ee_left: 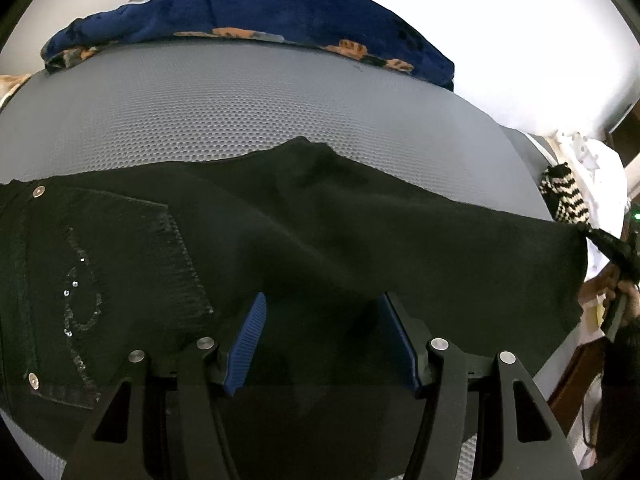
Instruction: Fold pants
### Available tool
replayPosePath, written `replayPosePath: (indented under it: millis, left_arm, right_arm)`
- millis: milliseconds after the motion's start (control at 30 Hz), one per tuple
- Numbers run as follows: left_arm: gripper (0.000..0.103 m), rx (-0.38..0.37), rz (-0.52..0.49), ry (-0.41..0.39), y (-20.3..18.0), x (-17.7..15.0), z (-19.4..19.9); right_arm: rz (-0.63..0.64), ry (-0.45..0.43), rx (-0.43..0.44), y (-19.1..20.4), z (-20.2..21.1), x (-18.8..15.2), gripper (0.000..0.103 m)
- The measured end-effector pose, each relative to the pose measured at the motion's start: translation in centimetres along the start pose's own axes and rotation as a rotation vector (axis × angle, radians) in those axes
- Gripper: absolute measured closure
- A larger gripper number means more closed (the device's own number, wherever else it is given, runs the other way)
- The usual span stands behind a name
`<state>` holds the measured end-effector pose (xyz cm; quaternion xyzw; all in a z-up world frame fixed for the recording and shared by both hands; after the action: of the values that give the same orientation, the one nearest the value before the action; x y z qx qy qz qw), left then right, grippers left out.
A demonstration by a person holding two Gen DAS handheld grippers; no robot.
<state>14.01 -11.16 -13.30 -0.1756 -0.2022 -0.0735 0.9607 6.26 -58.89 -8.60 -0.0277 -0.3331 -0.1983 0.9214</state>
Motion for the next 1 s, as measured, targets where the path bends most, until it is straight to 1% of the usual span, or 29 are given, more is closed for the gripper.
replayPosePath:
  millis: [67,167,200,300,333,400,433,500,567,600,667,733,767,800,867,933,967,1000]
  left_arm:
    - [0.043,0.008,-0.003,-0.003,0.3,-0.2,0.0]
    - [0.043,0.012,-0.008,-0.004,0.7,-0.4,-0.1]
    - [0.043,0.008,-0.008,-0.006,0.8,-0.5,-0.1]
    - [0.043,0.003,-0.030,-0.015,0.9,-0.6,-0.2]
    - [0.043,0.003,-0.037,-0.020,1.0,-0.6,-0.3]
    - [0.043,0.010,-0.057,-0.025,0.8,-0.5,-0.3]
    - [0.043,0.011,-0.060,-0.023,0.8,-0.4,-0.2]
    - [0.043,0.012,-0.060,-0.031,0.9,-0.1,0.2]
    - [0.043,0.011,-0.058,-0.065,1.4,0.4,1.2]
    - [0.043,0.009,-0.058,-0.084,1.6,0.7,1.8]
    - [0.043,0.022,-0.058,-0.120,2.6,1.4,2.8]
    - [0.043,0.051,-0.055,-0.148,4.0,2.4,3.4]
    - [0.043,0.061,-0.046,-0.160,4.7,2.7,3.7]
    - [0.043,0.070,-0.033,-0.167,5.5,3.0,4.0]
    - [0.043,0.087,-0.009,-0.173,7.4,3.3,4.5]
    - [0.043,0.113,-0.004,-0.186,9.0,3.5,5.1]
    - [0.043,0.126,-0.006,-0.189,9.8,3.5,5.3]
    - [0.043,0.130,-0.009,-0.190,10.4,3.4,5.6]
  right_arm:
    - [-0.031,0.040,-0.016,-0.6,-1.7,-0.6,0.101]
    - [-0.033,0.076,-0.054,-0.9,-4.1,-1.3,0.101]
    - [-0.045,0.094,-0.055,-1.2,-4.8,-1.6,0.101]
    - [-0.061,0.122,-0.080,-1.9,-5.9,-2.4,0.100]
    - [-0.065,0.120,-0.089,-2.1,-6.0,-2.4,0.095]
    - [-0.098,0.119,-0.088,-2.4,-6.0,-2.2,0.081]
    - [-0.106,0.124,-0.082,-2.4,-5.7,-2.1,0.077]
    - [-0.102,0.093,-0.097,-2.0,-4.3,-1.5,0.077]
    - [-0.065,0.057,-0.088,-0.4,-2.3,-0.6,0.077]
    - [-0.045,0.047,-0.065,0.7,-1.7,-0.2,0.077]
    - [0.039,0.046,0.035,5.2,-0.6,0.6,0.077]
    - [0.109,0.064,0.147,9.8,-0.2,0.8,0.077]
    - [0.141,0.081,0.217,12.6,-0.3,0.8,0.077]
    - [0.180,0.107,0.293,15.9,-0.6,0.6,0.077]
    - [0.246,0.158,0.416,22.1,-1.4,0.0,0.077]
    - [0.298,0.207,0.509,26.9,-2.2,-0.7,0.077]
    - [0.332,0.254,0.574,30.2,-2.9,-1.3,0.077]
    - [0.353,0.283,0.615,32.3,-3.3,-1.8,0.077]
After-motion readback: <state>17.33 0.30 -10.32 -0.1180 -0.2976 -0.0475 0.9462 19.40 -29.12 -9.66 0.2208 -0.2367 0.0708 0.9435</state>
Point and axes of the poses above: each gripper's, at about its wrist camera, not at the fingertips, and z roughly against the way its jaws point, y to its left, x to its top, the point moved 7 cm from there along -z, roughly the way its jaws point, and after that the axes turned 4 degrees about z, right-handed, at the moved point
